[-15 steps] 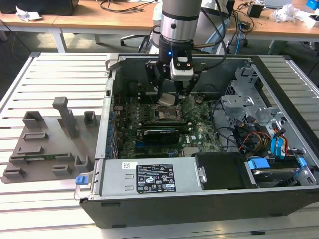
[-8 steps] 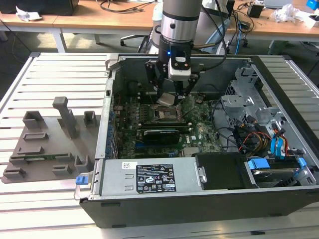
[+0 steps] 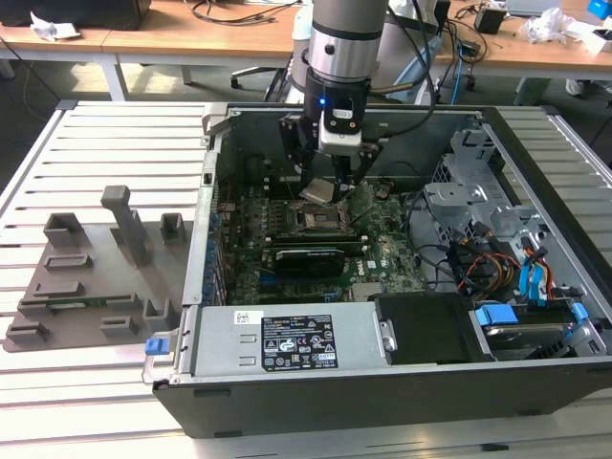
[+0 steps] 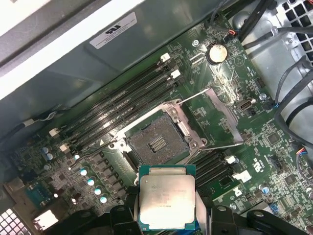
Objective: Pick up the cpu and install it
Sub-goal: 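Place the cpu into insertion slot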
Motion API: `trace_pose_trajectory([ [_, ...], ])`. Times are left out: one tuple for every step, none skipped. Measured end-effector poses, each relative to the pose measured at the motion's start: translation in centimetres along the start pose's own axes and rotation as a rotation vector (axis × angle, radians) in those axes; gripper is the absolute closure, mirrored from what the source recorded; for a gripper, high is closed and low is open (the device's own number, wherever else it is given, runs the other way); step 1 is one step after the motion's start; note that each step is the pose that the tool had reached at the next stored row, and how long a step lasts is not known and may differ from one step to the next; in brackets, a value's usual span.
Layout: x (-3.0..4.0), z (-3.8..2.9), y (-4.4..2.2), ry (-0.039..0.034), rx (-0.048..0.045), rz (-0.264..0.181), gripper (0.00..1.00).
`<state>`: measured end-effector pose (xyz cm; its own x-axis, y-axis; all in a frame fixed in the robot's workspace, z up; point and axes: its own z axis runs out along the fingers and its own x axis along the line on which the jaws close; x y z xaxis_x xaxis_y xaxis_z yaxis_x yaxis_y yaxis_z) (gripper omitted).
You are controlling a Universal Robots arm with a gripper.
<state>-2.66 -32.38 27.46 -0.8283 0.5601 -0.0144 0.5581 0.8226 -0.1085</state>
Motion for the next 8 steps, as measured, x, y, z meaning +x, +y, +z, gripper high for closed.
trace_pose_trajectory([
  [0.00, 0.00, 0.00, 0.0004, 0.0002, 0.005, 0.45],
  [0.00, 0.00, 0.00, 0.0009, 0.0006, 0.011, 0.45],
  [0.00, 0.00, 0.00, 0.0014, 0.0008, 0.017, 0.45],
  [0.00, 0.00, 0.00, 0.0022, 0.0011, 0.025, 0.45],
  [0.00, 0.01, 0.00, 0.0041, 0.0017, 0.044, 0.45],
  [0.00, 0.01, 0.00, 0.0049, 0.0019, 0.052, 0.45],
  [0.00, 0.01, 0.00, 0.0055, 0.0021, 0.057, 0.45],
  [0.00, 0.02, 0.00, 0.0067, 0.0024, 0.070, 0.45],
])
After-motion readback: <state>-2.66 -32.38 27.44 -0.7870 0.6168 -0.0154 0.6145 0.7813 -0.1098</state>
